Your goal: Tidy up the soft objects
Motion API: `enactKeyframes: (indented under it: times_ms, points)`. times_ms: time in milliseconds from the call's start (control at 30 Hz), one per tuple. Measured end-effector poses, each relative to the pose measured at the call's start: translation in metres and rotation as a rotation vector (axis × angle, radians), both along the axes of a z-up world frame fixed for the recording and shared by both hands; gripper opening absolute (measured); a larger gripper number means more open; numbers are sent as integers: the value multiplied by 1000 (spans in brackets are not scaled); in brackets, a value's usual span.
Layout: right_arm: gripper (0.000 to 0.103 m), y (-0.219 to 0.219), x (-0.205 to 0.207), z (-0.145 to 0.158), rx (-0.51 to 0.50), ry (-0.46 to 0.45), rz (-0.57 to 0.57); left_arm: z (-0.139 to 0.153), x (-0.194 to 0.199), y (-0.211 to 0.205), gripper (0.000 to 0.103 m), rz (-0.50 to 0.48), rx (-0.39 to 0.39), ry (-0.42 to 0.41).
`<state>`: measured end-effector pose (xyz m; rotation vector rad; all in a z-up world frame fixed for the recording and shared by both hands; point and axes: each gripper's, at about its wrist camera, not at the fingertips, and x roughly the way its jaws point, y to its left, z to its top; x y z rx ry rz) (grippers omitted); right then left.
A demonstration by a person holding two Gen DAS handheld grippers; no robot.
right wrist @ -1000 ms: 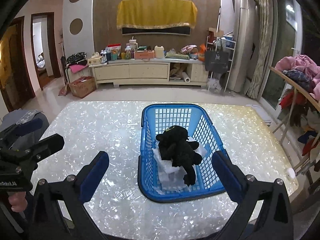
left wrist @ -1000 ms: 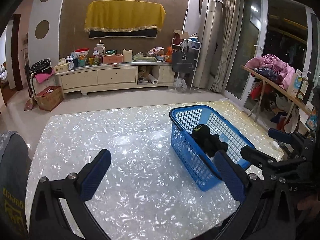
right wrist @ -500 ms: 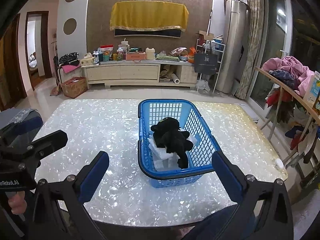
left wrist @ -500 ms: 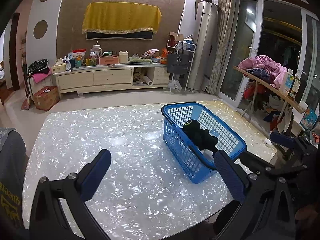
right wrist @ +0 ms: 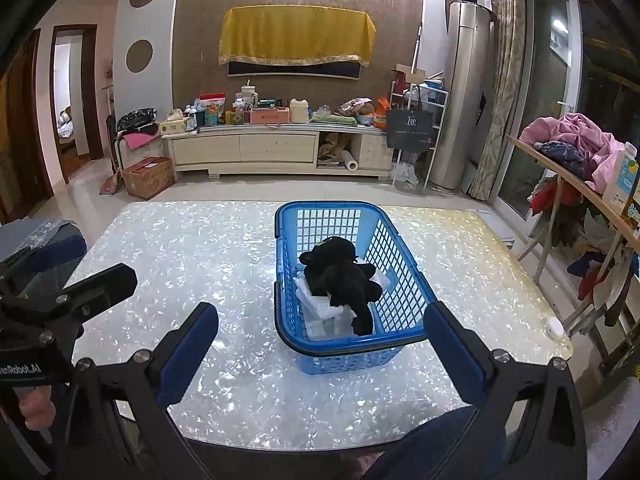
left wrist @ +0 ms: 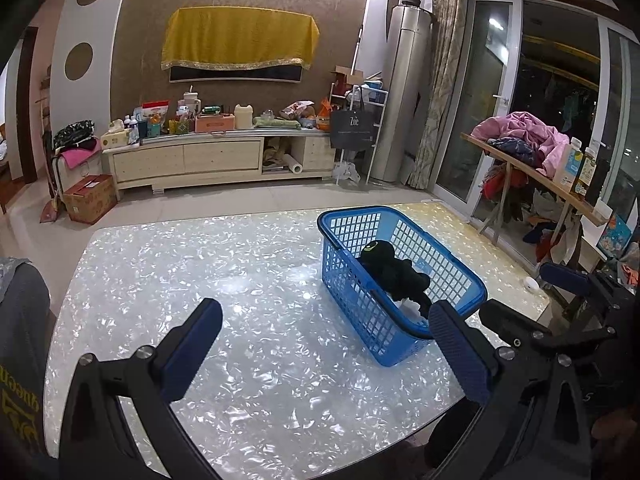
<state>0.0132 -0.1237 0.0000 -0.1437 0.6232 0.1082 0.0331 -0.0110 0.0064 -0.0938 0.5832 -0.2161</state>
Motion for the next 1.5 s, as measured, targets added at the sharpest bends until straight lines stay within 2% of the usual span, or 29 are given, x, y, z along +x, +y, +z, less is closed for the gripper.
enactKeyframes:
  times_ms: [1500]
  points:
    - [103, 3, -14, 5, 7, -7, -12, 5, -14, -7, 103, -6, -4, -19]
